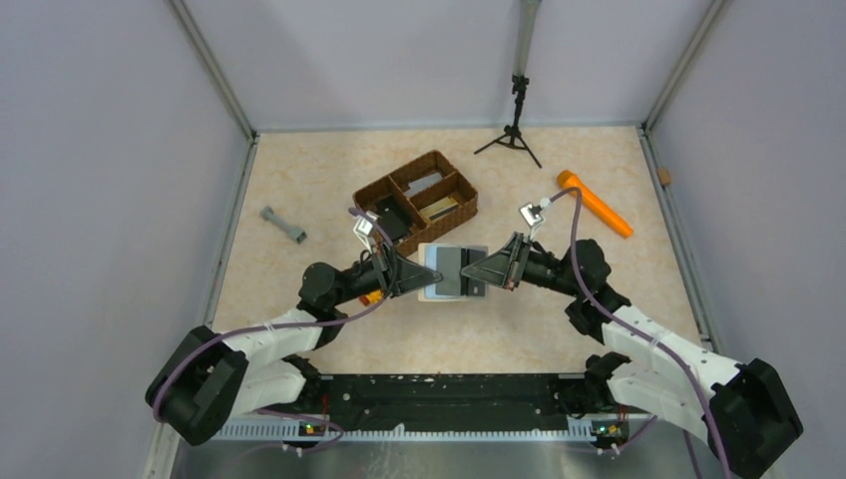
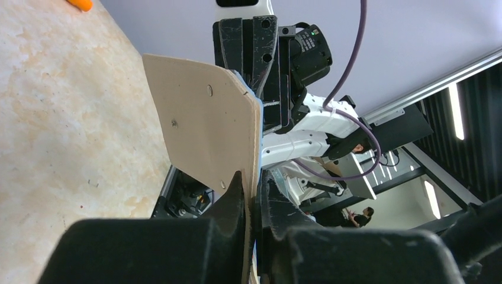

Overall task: Take the credit cards out of the card holder
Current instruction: Remove the credit card from the card holder.

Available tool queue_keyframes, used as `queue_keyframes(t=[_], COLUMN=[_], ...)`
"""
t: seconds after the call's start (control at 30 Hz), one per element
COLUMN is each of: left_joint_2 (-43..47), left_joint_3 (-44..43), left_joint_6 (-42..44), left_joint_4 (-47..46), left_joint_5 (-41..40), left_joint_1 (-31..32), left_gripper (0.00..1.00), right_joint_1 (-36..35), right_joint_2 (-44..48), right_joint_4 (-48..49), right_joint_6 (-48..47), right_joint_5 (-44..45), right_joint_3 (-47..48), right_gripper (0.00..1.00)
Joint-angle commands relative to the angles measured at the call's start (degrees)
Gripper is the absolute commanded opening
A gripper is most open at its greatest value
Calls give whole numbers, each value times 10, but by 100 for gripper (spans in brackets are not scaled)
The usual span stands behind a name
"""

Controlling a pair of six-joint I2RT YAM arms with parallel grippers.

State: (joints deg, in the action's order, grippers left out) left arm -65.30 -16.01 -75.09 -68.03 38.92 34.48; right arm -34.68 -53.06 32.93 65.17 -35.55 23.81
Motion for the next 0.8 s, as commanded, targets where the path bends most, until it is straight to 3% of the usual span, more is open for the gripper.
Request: queue_keyframes(t=[0.0,0.47,0.67,0.77], left_joint_2=[29,55,50,62], left_joint_3=[-1,10,0,-2], left_joint_6=[-1,10,15,32], left_joint_4=[-62,-34,-25,11], left_joint_5=[-13,-29,-26,-38], left_joint_1=[1,1,1,-2], left_gripper=[0,0,0,0], right_joint_1=[8,43,43,47], right_joint_2=[19,51,37,44], right_joint_4=[5,-21,13,-28], right_joint_6=[-15,-22,-6,-27], right_joint_5=[11,-5,-27,-17], right_joint_3=[7,-7,-8,5], right_gripper=[0,0,0,0])
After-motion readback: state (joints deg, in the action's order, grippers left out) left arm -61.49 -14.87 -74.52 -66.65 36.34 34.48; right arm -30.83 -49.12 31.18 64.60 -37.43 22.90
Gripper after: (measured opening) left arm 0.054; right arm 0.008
